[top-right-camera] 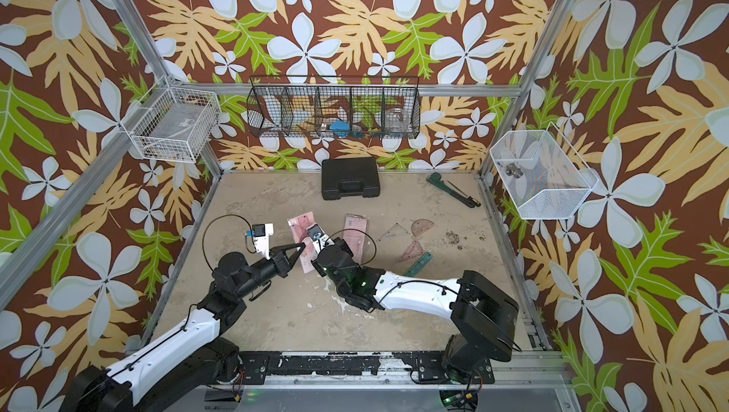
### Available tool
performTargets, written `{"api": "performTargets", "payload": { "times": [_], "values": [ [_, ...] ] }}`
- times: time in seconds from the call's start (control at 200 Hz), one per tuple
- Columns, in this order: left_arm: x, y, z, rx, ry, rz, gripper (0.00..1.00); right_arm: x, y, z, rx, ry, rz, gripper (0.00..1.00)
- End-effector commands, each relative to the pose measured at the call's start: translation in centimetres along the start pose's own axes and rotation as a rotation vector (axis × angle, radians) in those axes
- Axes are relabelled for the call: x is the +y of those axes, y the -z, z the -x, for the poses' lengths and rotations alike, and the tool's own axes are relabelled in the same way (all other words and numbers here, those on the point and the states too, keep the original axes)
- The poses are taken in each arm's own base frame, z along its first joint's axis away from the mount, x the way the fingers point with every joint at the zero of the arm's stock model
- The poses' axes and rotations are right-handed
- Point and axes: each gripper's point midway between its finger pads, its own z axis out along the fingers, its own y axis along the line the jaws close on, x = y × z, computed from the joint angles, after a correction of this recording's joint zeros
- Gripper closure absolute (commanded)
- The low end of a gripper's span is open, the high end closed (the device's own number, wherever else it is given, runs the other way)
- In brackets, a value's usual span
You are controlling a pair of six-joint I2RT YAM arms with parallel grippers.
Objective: Open the ruler set and take out the ruler
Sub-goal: Open the ruler set bag.
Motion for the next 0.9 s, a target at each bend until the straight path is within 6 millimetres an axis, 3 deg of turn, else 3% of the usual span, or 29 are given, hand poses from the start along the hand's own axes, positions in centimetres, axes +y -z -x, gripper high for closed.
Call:
{"api": "performTargets", "payload": {
  "times": [0.0,0.315,0.52,0.621,0.646,0.676,0.701,0.826,0.896],
  "values": [
    [-1.1,0.1,0.1,0.001,-0.016,-0.053,1.0,-1.9,-0.5,-1.0,0.039,-0.017,-0.066,0.97],
    [-1.0,-0.2,-0.2,0.015,-0.017,-0.061,1.0,-1.3,-0.1,-0.8,0.031,-0.174,0.199,1.0],
    [-1.7,-0.2,0.0,0.002,-0.013,-0.1,1.0,-1.7,3.7,0.5,-0.066,-0.357,0.513,1.0],
    [-2.2,-0.2,0.2,-0.001,-0.011,-0.122,1.0,-2.1,5.0,0.3,-0.078,-0.366,0.552,1.0],
    [-2.2,-0.3,0.2,0.003,-0.011,-0.126,1.0,-2.1,5.4,0.3,-0.085,-0.35,0.562,0.89],
    [-2.5,-0.3,0.3,0.004,-0.02,-0.141,1.0,-2.0,5.9,0.2,-0.095,-0.33,0.573,0.67],
    [-2.8,-0.3,0.3,0.008,-0.026,-0.157,1.0,-1.9,6.2,0.3,-0.107,-0.319,0.582,0.58],
    [-3.8,-0.4,0.1,0.021,-0.02,-0.22,1.0,-1.8,7.6,1.1,-0.173,-0.317,0.609,0.46],
    [-4.4,-0.4,0.1,0.028,-0.025,-0.257,1.0,-1.7,8.4,1.7,-0.229,-0.307,0.603,0.32]
  ]
}}
